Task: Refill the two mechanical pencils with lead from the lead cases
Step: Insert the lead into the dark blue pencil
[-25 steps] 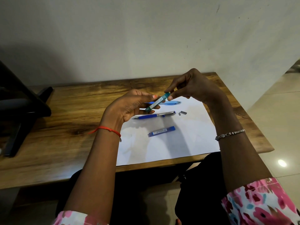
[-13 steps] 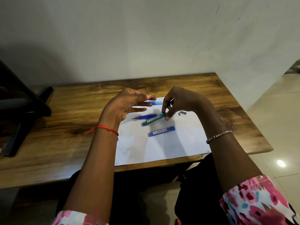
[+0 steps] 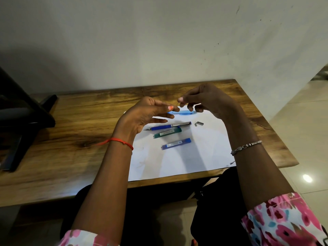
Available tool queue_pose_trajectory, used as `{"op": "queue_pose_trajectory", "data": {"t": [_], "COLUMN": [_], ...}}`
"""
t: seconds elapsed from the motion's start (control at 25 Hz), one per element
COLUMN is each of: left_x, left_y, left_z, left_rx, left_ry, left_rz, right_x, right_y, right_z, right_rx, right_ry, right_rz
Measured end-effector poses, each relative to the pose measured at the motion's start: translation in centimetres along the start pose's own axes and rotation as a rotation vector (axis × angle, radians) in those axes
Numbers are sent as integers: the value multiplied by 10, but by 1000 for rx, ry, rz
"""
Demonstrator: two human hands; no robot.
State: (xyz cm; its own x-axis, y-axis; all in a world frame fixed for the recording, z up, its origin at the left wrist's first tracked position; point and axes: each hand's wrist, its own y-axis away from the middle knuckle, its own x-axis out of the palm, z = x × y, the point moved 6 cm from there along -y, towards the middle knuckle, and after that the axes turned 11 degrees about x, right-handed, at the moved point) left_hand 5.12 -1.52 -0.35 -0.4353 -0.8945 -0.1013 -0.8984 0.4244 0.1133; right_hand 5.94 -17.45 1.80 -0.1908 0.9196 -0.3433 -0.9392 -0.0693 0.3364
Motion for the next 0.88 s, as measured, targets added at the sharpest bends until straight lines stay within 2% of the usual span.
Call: {"op": "queue_pose_trajectory", "data": {"t": [0.08, 0.2, 0.28, 0.64, 0.76, 0.88], "left_x": [1, -2, 1, 7, 7, 3], "left_y": [-2, -5, -5, -11, -13, -13], "left_z": [0, -1, 2, 12, 14, 8], "left_rx": [15, 96, 88, 105, 97, 103], "left_ry": [-76, -674, -866, -982, -995, -882], "left_rz": [-35, -118, -119, -20, -14, -54], "right_x": [-6, -19, -24, -29, -31, -35], "right_y": [-1, -4, -4, -4, -2, 5], "right_z": [-2, -8, -12, -14, -8, 4], "right_rx": [7, 14, 30, 27, -33, -166], "right_ry": [-46, -85, -94, -87, -177, -362], "right_rz": [-50, -164, -215, -274, -325, -386]}}
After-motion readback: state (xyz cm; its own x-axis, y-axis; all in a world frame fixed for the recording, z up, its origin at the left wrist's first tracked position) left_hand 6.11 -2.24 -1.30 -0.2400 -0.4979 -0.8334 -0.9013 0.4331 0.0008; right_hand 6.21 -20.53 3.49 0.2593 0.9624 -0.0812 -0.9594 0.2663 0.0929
